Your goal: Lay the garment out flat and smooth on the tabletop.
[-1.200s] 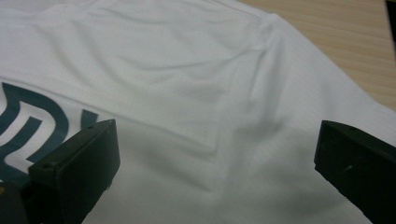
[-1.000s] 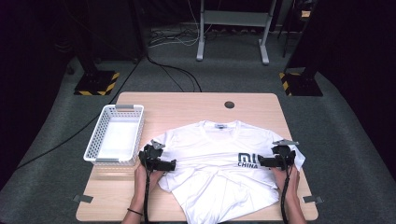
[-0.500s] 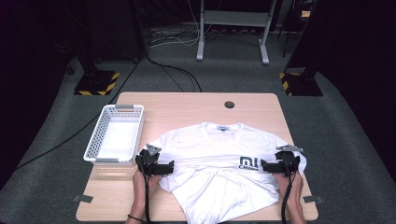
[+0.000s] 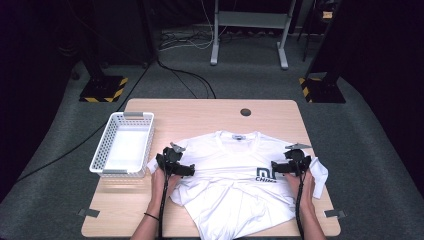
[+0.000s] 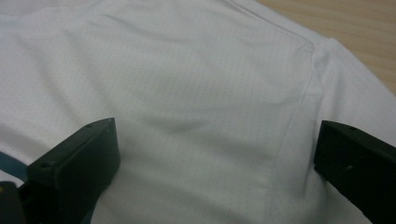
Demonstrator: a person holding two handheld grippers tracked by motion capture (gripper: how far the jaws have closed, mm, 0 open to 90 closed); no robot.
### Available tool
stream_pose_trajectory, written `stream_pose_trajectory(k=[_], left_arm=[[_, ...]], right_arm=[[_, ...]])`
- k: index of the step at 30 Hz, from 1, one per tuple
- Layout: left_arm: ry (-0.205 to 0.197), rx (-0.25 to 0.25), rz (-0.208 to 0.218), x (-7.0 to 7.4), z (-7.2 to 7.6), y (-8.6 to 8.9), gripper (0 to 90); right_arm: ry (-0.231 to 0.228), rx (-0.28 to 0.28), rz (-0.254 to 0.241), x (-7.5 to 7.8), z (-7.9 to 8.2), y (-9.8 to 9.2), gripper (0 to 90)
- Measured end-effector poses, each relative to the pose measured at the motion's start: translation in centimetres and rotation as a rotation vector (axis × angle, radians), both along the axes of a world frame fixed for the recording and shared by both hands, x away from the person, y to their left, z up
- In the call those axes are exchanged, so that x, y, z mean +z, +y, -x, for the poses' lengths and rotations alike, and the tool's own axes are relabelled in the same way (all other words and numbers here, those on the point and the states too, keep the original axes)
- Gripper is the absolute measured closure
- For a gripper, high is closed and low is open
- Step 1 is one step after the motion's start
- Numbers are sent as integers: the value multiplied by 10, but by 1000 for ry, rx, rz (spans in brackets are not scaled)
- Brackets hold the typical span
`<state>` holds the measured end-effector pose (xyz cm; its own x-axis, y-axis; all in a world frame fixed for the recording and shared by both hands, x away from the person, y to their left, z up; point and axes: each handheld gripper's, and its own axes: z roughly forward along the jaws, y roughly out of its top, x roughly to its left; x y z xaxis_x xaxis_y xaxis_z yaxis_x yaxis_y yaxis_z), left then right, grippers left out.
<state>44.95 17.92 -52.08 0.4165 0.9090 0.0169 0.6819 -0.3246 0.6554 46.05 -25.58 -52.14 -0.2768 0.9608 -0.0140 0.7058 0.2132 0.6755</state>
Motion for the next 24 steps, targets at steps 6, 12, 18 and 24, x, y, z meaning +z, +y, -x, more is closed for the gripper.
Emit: stream_pose_trajectory(k=[6, 12, 18, 24], left_arm=[[-34, 46, 40, -5, 12, 8, 0], [-48, 59, 46, -7, 29, 8, 0], [-51, 52, 46, -7, 41, 10, 0], [-48, 54, 56, 0, 40, 12, 2]], right_arm=[[-4, -3, -21, -2, 8, -6, 0], [-11, -6, -22, -2, 19, -6, 0], [-14, 5, -23, -3, 34, -6, 0], [-31, 7, -30, 4, 40, -10, 0]])
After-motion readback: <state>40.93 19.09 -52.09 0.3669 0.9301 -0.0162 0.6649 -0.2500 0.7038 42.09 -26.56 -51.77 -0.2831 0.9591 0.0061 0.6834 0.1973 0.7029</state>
